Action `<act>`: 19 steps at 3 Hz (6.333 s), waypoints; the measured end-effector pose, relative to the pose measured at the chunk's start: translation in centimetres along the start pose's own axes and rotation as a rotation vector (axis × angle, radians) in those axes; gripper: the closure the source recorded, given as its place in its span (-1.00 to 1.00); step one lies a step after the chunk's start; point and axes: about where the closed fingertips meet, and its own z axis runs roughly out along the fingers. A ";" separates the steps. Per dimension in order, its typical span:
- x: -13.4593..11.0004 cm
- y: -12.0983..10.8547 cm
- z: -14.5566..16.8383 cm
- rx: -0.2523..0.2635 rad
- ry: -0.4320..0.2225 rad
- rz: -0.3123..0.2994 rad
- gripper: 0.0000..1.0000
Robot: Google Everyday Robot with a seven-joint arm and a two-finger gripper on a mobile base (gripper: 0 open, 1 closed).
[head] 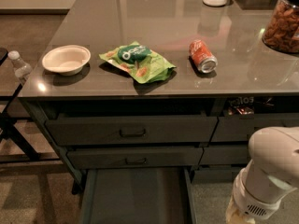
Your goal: Close bottom drawer
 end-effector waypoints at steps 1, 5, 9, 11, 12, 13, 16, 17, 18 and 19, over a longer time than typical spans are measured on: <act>0.1 1.1 6.7 -0.092 0.018 0.025 1.00; 1.3 2.0 22.3 -0.260 0.015 0.143 1.00; 1.1 0.1 35.8 -0.370 -0.042 0.269 1.00; 0.3 0.1 41.2 -0.427 -0.062 0.314 1.00; 0.2 -0.2 42.2 -0.442 -0.063 0.328 1.00; -0.7 -1.7 45.6 -0.416 -0.101 0.373 1.00; -4.7 -7.5 49.1 -0.303 -0.190 0.404 1.00; -4.7 -7.5 49.1 -0.303 -0.190 0.404 1.00; -5.5 -8.8 49.3 -0.267 -0.216 0.425 1.00; -6.5 -10.3 48.5 -0.224 -0.248 0.426 1.00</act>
Offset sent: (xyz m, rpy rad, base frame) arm -0.0528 0.0388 -0.2014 0.0421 0.2683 -0.0716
